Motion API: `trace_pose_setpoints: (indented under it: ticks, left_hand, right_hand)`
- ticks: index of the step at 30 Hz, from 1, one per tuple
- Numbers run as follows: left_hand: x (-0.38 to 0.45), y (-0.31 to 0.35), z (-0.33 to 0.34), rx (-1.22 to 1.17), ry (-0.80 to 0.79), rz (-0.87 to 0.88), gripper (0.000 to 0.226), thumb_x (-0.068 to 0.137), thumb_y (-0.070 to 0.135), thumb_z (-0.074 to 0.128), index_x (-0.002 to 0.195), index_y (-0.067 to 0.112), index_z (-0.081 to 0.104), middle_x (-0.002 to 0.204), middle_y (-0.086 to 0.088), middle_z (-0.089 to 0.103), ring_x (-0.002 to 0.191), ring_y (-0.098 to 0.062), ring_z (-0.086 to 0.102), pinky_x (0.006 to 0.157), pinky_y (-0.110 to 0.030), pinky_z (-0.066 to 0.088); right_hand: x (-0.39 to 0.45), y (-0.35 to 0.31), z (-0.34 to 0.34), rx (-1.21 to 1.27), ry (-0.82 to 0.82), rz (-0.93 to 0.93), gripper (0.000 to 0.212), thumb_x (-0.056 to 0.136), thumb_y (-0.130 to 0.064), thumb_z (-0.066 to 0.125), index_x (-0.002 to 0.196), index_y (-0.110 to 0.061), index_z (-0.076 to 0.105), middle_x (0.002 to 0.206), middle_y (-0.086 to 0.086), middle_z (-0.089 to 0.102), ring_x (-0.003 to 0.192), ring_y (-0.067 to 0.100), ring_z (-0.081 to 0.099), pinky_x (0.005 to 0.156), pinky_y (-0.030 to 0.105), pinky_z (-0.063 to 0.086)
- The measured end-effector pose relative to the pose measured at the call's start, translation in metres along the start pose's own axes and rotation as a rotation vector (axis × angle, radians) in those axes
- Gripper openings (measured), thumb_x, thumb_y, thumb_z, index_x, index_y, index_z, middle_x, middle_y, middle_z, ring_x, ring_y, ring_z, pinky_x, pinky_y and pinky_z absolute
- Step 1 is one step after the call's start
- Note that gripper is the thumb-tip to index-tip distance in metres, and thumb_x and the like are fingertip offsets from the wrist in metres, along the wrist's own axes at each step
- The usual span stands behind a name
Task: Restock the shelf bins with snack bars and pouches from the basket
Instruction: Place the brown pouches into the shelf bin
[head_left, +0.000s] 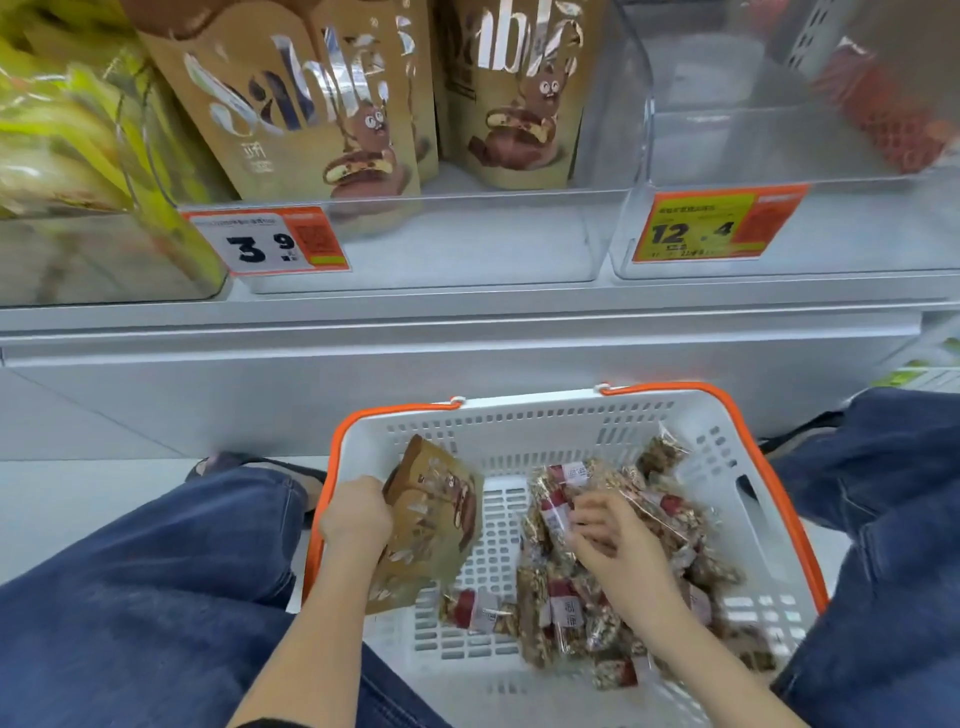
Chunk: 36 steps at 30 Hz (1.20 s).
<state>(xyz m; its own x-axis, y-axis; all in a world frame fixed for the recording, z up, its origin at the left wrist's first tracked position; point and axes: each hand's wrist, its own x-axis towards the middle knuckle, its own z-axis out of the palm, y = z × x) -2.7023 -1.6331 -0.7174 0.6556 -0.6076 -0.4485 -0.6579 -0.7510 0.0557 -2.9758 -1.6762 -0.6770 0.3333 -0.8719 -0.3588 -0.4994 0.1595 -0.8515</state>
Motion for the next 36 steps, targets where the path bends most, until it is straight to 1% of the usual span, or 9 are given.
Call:
trace_pose_setpoints:
  ticks: [5, 11, 13, 16, 20, 24, 27, 32, 36]
  left_hand:
    - [-0.013, 0.005, -0.021, 0.113, 0.024, 0.205, 0.022, 0.094, 0.020, 0.045, 0.113, 0.021, 0.057, 0.117, -0.004, 0.061, 0.107, -0.026, 0.057, 0.084, -0.035, 0.046]
    - [-0.058, 0.022, -0.072, 0.037, 0.064, 0.519, 0.024, 0.095, 0.023, 0.049, 0.115, 0.027, 0.062, 0.115, -0.005, 0.061, 0.108, -0.024, 0.054, 0.083, -0.032, 0.047]
    - [-0.069, 0.026, -0.079, -0.040, 0.003, 0.625, 0.022, 0.096, 0.020, 0.050, 0.113, 0.024, 0.064, 0.116, -0.004, 0.059, 0.109, -0.021, 0.050, 0.089, -0.028, 0.043]
    - [-0.080, 0.036, -0.083, -0.172, -0.149, 0.750, 0.024, 0.097, 0.017, 0.049, 0.113, 0.024, 0.066, 0.120, 0.012, 0.053, 0.109, -0.007, 0.043, 0.095, -0.018, 0.037]
    - [-0.088, 0.049, -0.094, -0.316, -0.276, 0.750, 0.024, 0.099, 0.015, 0.045, 0.108, 0.016, 0.067, 0.108, 0.007, 0.064, 0.094, -0.004, 0.055, 0.077, -0.004, 0.041]
    - [-0.089, 0.057, -0.100, -0.410, -0.335, 0.753, 0.032, 0.100, 0.008, 0.041, 0.114, 0.023, 0.065, 0.107, 0.016, 0.062, 0.099, -0.001, 0.058, 0.083, -0.007, 0.047]
    - [-0.085, 0.056, -0.105, -0.533, -0.321, 0.744, 0.033, 0.098, 0.010, 0.046, 0.121, 0.030, 0.060, 0.107, 0.015, 0.065, 0.100, -0.001, 0.062, 0.085, -0.015, 0.051]
    - [-0.074, 0.045, -0.116, -0.501, -0.275, 0.697, 0.026, 0.094, 0.017, 0.056, 0.073, 0.027, 0.067, 0.068, 0.013, 0.065, 0.068, -0.001, 0.060, 0.068, -0.020, 0.045]
    - [-0.079, 0.050, -0.117, -0.683, -0.191, 0.629, 0.023, 0.096, 0.018, 0.052, 0.084, 0.013, 0.070, 0.081, -0.003, 0.072, 0.073, -0.013, 0.065, 0.070, -0.024, 0.048]
  right_hand:
    - [0.010, -0.011, 0.002, -0.006, -0.101, -0.048, 0.029, 0.087, -0.014, 0.068, 0.107, -0.027, 0.053, 0.106, -0.008, 0.062, 0.100, 0.004, 0.059, 0.096, 0.028, 0.049]
    - [0.029, -0.035, 0.000, -0.181, -0.263, -0.214, 0.071, 0.082, -0.031, 0.073, 0.142, -0.034, 0.035, 0.138, -0.021, 0.040, 0.126, -0.002, 0.037, 0.105, 0.023, 0.032]
    - [0.032, -0.041, 0.002, -0.160, -0.306, -0.238, 0.064, 0.083, -0.032, 0.072, 0.139, -0.036, 0.041, 0.135, -0.025, 0.040, 0.124, -0.005, 0.035, 0.105, 0.023, 0.030]
    - [0.041, -0.047, -0.004, -0.012, -0.325, -0.211, 0.027, 0.083, -0.025, 0.072, 0.109, -0.032, 0.067, 0.111, -0.029, 0.062, 0.104, -0.009, 0.056, 0.091, 0.018, 0.043]
    - [0.040, -0.055, -0.015, 0.112, -0.384, -0.156, 0.011, 0.087, -0.015, 0.067, 0.084, -0.025, 0.069, 0.071, -0.018, 0.070, 0.069, -0.004, 0.064, 0.066, 0.012, 0.048]
    - [0.036, -0.056, -0.014, 0.144, -0.337, -0.163, 0.002, 0.085, -0.019, 0.070, 0.086, -0.018, 0.071, 0.078, -0.002, 0.073, 0.071, 0.007, 0.067, 0.067, 0.023, 0.053]
    - [0.033, -0.063, -0.014, 0.197, -0.225, -0.200, 0.003, 0.085, -0.023, 0.069, 0.086, -0.025, 0.068, 0.078, -0.010, 0.073, 0.072, 0.004, 0.069, 0.065, 0.018, 0.052]
    - [0.032, -0.082, -0.032, 0.295, -0.140, -0.199, 0.001, 0.086, -0.020, 0.066, 0.086, -0.022, 0.067, 0.076, -0.012, 0.074, 0.072, 0.006, 0.070, 0.064, 0.018, 0.054]
    - [0.031, -0.092, -0.042, 0.201, -0.167, -0.248, 0.011, 0.085, -0.020, 0.068, 0.088, -0.030, 0.065, 0.081, -0.022, 0.072, 0.079, -0.002, 0.067, 0.070, 0.013, 0.051]
